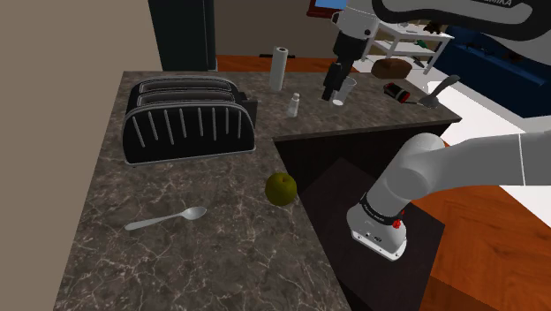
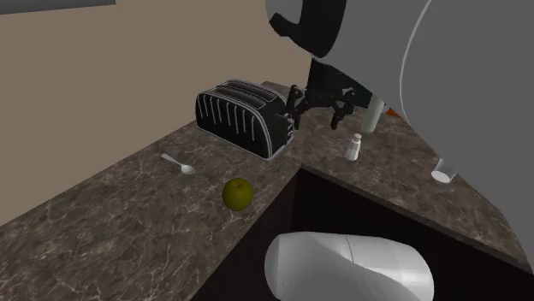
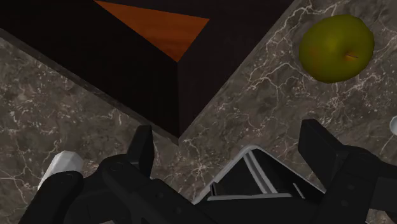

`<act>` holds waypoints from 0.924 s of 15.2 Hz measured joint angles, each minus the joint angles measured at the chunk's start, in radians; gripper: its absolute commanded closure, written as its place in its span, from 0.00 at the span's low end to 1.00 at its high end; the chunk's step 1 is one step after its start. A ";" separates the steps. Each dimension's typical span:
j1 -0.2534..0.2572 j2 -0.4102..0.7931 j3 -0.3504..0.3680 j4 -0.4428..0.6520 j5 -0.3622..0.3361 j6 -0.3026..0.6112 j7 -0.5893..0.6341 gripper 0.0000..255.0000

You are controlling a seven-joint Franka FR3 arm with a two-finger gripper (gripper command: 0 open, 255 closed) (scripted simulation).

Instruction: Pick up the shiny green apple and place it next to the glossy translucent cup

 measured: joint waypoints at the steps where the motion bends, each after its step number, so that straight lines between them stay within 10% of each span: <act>1: 0.000 0.000 0.000 0.000 0.000 0.000 0.000 0.00; 14: 0.117 0.035 0.311 -0.152 0.147 0.197 0.240 0.00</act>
